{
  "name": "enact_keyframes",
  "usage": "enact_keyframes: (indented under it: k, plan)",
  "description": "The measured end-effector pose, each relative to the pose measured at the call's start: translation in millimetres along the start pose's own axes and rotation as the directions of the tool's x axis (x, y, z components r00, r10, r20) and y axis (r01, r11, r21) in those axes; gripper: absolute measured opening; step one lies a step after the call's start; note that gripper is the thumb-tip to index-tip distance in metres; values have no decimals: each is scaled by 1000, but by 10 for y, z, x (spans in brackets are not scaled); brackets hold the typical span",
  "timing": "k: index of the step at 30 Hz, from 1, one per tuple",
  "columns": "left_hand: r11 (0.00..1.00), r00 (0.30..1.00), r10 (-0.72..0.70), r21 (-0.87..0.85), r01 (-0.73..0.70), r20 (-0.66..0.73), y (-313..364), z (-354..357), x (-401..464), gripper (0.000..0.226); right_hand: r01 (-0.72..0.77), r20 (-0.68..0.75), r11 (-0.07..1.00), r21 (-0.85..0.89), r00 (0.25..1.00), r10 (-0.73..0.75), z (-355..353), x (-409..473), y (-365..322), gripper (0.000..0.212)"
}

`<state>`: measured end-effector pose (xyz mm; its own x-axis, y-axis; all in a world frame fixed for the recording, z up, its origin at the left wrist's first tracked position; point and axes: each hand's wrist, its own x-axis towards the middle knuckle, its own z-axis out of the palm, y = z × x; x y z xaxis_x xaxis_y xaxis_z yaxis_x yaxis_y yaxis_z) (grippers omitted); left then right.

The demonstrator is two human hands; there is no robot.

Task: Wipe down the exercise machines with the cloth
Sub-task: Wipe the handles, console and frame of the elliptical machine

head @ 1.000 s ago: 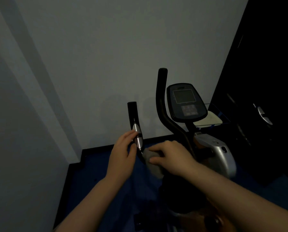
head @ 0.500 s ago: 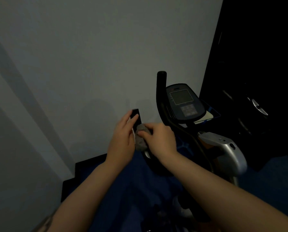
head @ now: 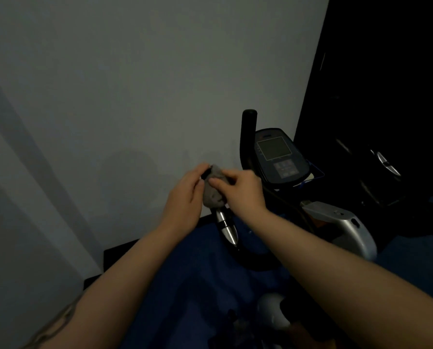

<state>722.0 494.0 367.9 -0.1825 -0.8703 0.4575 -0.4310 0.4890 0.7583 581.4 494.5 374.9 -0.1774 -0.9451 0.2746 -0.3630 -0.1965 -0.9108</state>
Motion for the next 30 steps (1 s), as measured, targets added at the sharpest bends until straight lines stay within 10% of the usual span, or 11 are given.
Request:
enact_keyframes:
  k: [25,30]
  plan:
    - [991,998,-70,-112,68,-9,4,185,-296,45,131,128,983,-125,985,-115,-7,-271,51,34]
    - [991,998,-56,-118,55,0,8,316,-459,48,-40,214,998,-51,975,50,-141,-92,73,32]
